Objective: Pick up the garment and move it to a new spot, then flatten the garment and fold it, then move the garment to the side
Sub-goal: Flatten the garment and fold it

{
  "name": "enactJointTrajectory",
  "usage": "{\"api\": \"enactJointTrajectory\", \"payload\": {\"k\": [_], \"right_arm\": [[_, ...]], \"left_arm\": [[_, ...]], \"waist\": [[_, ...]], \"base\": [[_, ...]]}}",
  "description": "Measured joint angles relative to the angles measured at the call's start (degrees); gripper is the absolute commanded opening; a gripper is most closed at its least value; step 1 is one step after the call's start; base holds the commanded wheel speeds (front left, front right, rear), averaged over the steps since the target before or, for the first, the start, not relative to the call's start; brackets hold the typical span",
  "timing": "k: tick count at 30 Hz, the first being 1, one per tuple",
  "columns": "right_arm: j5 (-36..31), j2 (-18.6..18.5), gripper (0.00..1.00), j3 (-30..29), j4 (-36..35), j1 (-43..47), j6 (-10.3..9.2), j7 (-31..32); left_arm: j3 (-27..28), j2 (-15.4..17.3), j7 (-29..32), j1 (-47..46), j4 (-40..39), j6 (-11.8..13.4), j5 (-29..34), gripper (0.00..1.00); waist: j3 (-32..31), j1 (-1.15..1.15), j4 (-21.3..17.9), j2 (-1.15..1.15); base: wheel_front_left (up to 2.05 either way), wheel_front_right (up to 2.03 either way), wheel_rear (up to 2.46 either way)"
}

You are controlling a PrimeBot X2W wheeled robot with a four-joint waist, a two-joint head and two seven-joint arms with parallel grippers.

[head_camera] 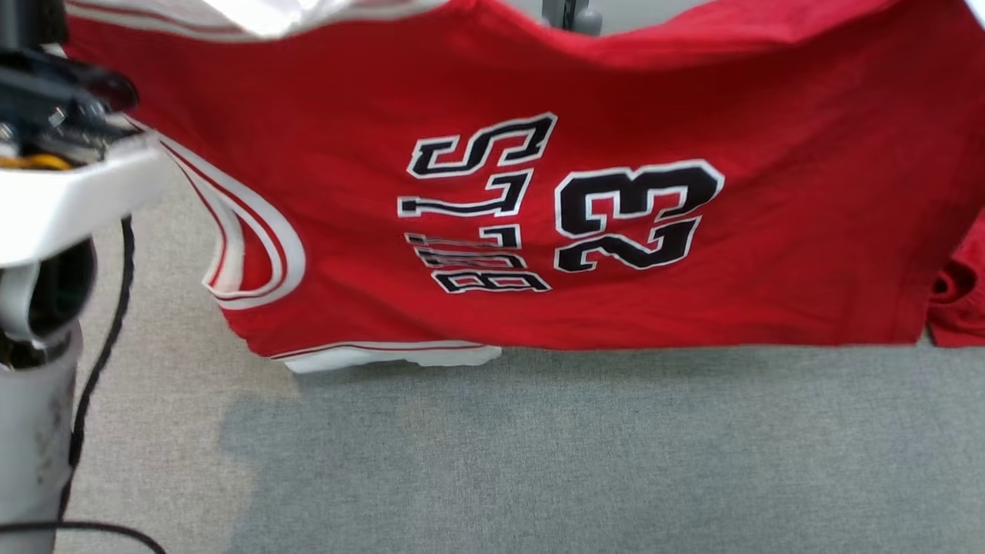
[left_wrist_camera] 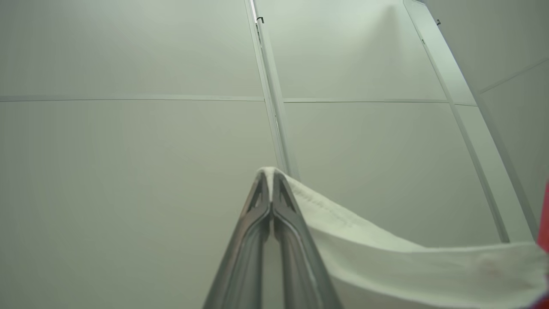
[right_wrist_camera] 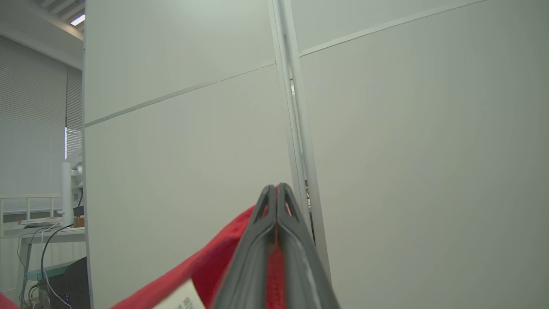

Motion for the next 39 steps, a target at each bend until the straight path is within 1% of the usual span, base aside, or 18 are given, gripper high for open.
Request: {"api": "enactJointTrajectory", "payload": {"k": [5, 11, 17, 20, 24, 27, 28, 29, 30, 31, 35, 39], "right_arm": [[0.58, -0.26, 0.0, 1.24, 3.76, -6.92, 0.0, 0.86], [0.4, -0.08, 0.0, 3.54, 11.8, -21.85, 0.0, -0.18], [-1.35, 0.93, 0.0, 6.56, 24.88, -37.87, 0.0, -4.03], [-2.19, 2.16, 0.0, 8.48, 32.17, -43.4, 0.0, -7.77], [-2.38, 3.85, 0.0, 10.54, 42.01, -49.59, -0.01, -13.23], [-2.6, 5.22, 0.0, 13.15, 49.67, -51.53, 0.0, -14.9], [-2.6, 5.22, 0.0, 13.15, 49.67, -51.53, 0.0, -14.9], [-2.78, 5.79, 0.0, 14.16, 52.24, -51.51, -0.01, -15.48], [-3.33, 6.86, 0.0, 16.48, 56.89, -51.04, 0.0, -15.8], [-3.33, 6.86, 0.0, 16.48, 56.89, -51.04, 0.0, -15.8], [-2.49, 8.16, 0.0, 19.31, 64.15, -48.9, -0.01, -17.47], [-1.49, 8.61, 0.0, 22.2, 69.5, -46.36, 0.0, -18.3]], "left_arm": [[-0.36, -0.34, -0.14, -7.22, 3.59, -1.52, -0.97, 0.0], [-2.1, -0.63, -1.07, -21.54, 12.7, -4.7, -0.68, 0.0], [-3.92, -2.1, -3.83, -36.26, 26.73, -6.95, -0.07, 0.0], [-4.72, -2.48, -6.02, -41.84, 34.51, -7.68, 0.26, 0.0], [-5.71, -4.01, -7.77, -46.86, 43.66, -8.36, 0.05, 0.0], [-5.65, -5.57, -8.05, -48.38, 50.87, -8.72, -2.02, 0.0], [-5.65, -5.57, -8.05, -48.38, 50.87, -8.72, -2.02, 0.0], [-6.03, -5.98, -7.78, -48.3, 53.41, -8.79, -2.86, 0.0], [-6.72, -6.93, -7.77, -47.54, 58.18, -8.99, -4.0, 0.0], [-6.72, -6.93, -7.77, -47.54, 58.18, -8.99, -4.0, 0.0], [-7.92, -8.32, -7.83, -44.53, 67.01, -9.22, -6.51, 0.0], [-8.05, -10.32, -8.29, -40.11, 72.61, -9.38, -11.62, 0.0]], "waist": [[3.31, 0.0, -0.1, 0.0], [8.5, 0.0, -0.28, 0.0], [13.74, 0.0, -0.36, 0.0], [15.36, 0.0, -0.32, 0.0], [15.84, 0.0, -0.08, 0.0], [16.0, 0.0, 0.07, 0.0], [16.0, 0.0, 0.07, 0.0], [16.12, 0.0, 0.12, 0.0], [16.28, 0.0, 0.22, 0.0], [16.28, 0.0, 0.22, 0.0], [16.57, 0.0, 0.67, 0.0], [17.33, 0.0, 0.84, 0.0]], "base": [[0.0, 0.0, 0.0], [0.0, 0.0, 0.0], [0.0, 0.0, 0.0], [0.0, 0.0, 0.0], [0.0, 0.0, 0.0], [0.0, 0.0, 0.0], [0.0, 0.0, 0.0], [0.0, 0.0, 0.0], [0.0, 0.0, 0.0], [0.0, 0.0, 0.0], [0.0, 0.0, 0.0], [0.0, 0.0, 0.0]]}}
